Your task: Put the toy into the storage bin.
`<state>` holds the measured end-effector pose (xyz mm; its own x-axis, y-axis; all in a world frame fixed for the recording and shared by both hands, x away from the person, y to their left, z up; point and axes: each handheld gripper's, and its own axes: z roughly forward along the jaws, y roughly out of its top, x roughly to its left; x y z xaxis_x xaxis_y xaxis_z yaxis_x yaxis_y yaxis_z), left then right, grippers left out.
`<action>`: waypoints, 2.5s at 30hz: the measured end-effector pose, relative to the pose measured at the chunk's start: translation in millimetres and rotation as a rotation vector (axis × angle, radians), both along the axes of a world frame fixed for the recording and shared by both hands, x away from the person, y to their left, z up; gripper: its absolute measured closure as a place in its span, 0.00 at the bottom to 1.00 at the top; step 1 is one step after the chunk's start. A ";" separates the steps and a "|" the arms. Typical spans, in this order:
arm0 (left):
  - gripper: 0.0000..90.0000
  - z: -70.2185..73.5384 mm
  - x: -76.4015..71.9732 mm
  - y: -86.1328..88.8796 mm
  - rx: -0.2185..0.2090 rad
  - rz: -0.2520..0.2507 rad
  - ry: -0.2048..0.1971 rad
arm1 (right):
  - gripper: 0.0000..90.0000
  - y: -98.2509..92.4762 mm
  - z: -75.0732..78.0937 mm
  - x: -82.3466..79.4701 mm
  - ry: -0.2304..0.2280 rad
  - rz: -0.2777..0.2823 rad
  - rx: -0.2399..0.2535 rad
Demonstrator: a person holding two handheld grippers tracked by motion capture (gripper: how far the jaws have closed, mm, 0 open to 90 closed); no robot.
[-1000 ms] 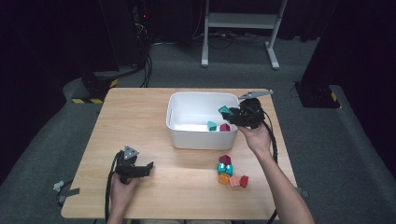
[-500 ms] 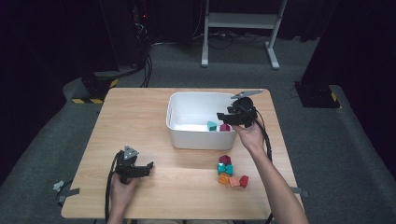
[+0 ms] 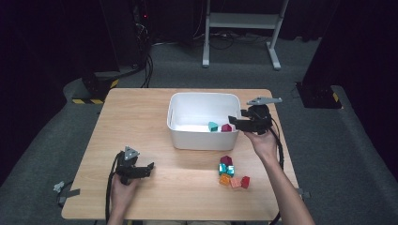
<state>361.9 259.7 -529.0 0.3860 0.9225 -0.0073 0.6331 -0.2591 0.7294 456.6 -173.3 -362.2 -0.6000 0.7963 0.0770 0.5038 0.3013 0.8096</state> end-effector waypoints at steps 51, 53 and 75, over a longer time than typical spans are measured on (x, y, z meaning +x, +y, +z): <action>0.14 0.1 -0.3 -0.2 0.000 0.006 -0.001 | 0.45 -66.8 -89.5 -121.9 -0.007 -0.077 0.073; 0.14 0.2 -0.3 -0.1 0.001 0.005 -0.001 | 0.45 -66.8 -94.0 -125.1 -0.004 -0.078 0.073; 0.14 0.2 -0.4 -0.3 0.000 0.007 -0.001 | 0.47 -53.7 -136.3 -144.7 0.062 -0.045 0.013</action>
<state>361.5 259.5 -528.8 0.3795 0.9252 -0.0071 0.6342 -0.2545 0.7301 311.9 -226.9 -498.5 -0.5575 0.8209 0.1236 0.5661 0.2670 0.7799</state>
